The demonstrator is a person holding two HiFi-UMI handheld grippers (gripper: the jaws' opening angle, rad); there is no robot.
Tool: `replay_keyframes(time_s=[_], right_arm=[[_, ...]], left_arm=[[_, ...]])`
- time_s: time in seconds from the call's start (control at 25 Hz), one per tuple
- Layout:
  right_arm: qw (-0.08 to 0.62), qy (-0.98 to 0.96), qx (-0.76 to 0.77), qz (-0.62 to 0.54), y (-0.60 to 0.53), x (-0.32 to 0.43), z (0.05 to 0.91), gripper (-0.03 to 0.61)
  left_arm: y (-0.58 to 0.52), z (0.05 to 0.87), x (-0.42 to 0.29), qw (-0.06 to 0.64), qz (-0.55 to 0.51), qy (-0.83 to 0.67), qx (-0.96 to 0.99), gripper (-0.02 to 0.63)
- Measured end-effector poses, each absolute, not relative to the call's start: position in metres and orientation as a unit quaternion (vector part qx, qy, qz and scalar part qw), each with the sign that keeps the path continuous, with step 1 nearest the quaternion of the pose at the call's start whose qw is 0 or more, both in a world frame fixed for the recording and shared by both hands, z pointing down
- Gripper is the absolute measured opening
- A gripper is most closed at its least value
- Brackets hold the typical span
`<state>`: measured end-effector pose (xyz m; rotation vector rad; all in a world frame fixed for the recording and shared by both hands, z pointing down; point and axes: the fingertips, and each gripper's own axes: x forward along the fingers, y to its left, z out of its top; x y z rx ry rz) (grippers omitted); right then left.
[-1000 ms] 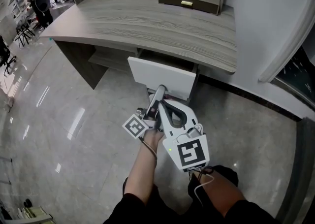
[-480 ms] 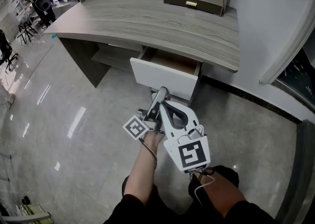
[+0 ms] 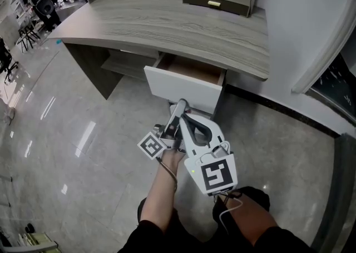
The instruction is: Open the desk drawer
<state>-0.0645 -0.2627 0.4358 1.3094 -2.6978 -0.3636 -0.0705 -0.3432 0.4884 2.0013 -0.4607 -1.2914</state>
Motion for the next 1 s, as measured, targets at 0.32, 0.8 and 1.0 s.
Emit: replay_keyframes(time_s=[0.32,0.8,1.0], right_arm=[[0.061,-0.892,0.431,-0.121,-0.259,-0.067,0.439,0.006],[0.071,-0.889,0.433,-0.129,-0.254,-0.064,0.44,0.006],[0.072,-0.889,0.432,-0.131,-0.253,-0.063,0.44,0.006]], left_arm=[[-0.337,0.492,-0.075,0.345,-0.485,-0.181,0.783,0.135],[-0.334,0.492,-0.075,0.346,-0.484,-0.185,0.782,0.135],[-0.333,0.493,-0.075,0.346,-0.474,-0.191,0.787,0.135]])
